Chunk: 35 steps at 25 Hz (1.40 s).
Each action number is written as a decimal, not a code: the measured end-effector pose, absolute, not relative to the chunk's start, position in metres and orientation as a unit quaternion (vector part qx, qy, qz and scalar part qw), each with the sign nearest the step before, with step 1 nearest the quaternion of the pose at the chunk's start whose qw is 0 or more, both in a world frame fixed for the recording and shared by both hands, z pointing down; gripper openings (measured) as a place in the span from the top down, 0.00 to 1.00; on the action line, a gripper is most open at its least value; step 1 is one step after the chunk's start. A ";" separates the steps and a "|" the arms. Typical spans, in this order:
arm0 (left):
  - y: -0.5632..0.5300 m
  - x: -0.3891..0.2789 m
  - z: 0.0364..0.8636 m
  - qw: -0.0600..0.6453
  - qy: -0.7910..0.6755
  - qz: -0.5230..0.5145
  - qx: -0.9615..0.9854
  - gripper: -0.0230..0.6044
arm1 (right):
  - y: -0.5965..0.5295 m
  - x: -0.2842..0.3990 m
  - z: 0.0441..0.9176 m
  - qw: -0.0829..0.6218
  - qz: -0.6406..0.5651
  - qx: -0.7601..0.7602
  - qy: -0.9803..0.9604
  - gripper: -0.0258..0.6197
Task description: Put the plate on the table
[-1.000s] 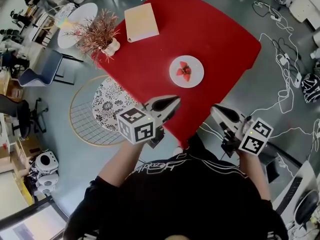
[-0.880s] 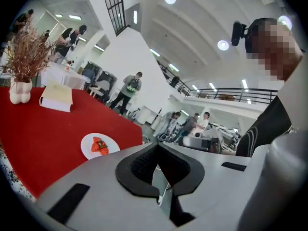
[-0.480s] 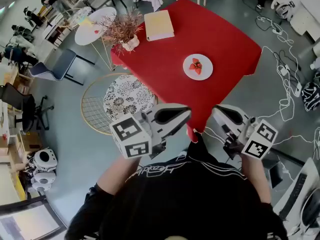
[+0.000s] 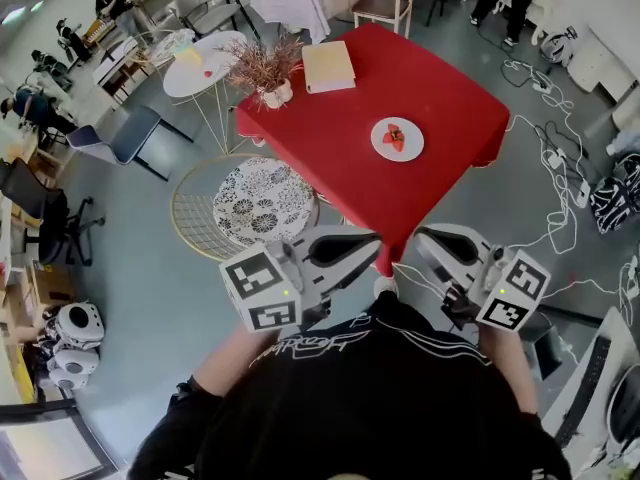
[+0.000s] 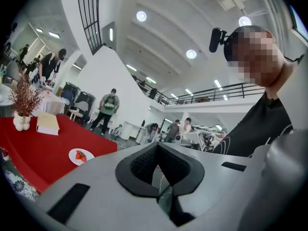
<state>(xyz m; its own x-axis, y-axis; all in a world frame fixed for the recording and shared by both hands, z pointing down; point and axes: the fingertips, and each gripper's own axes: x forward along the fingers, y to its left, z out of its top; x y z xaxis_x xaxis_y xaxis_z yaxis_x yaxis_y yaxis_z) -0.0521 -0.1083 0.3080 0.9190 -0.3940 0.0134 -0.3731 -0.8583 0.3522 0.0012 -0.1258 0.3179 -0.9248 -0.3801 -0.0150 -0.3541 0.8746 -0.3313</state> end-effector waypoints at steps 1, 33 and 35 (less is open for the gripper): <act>-0.105 -0.053 0.308 0.174 -0.198 -0.030 0.964 0.95 | -0.122 0.000 0.318 0.037 -0.162 -0.190 0.967 0.95; -0.096 -0.043 0.303 0.168 -0.182 -0.042 0.968 0.95 | -0.110 0.008 0.321 0.037 -0.164 -0.213 0.963 0.95; -0.095 -0.042 0.304 0.168 -0.180 -0.042 0.968 0.95 | -0.109 0.007 0.320 0.038 -0.164 -0.213 0.963 0.95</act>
<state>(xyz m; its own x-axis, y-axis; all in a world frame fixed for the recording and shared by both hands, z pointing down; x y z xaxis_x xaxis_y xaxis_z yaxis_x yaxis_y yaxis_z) -0.0423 -0.0950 0.3036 0.9314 -0.3634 -0.0199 -0.3354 -0.8784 0.3405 0.0074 -0.1089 0.3204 -0.9065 -0.4222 -0.0034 -0.3974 0.8559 -0.3310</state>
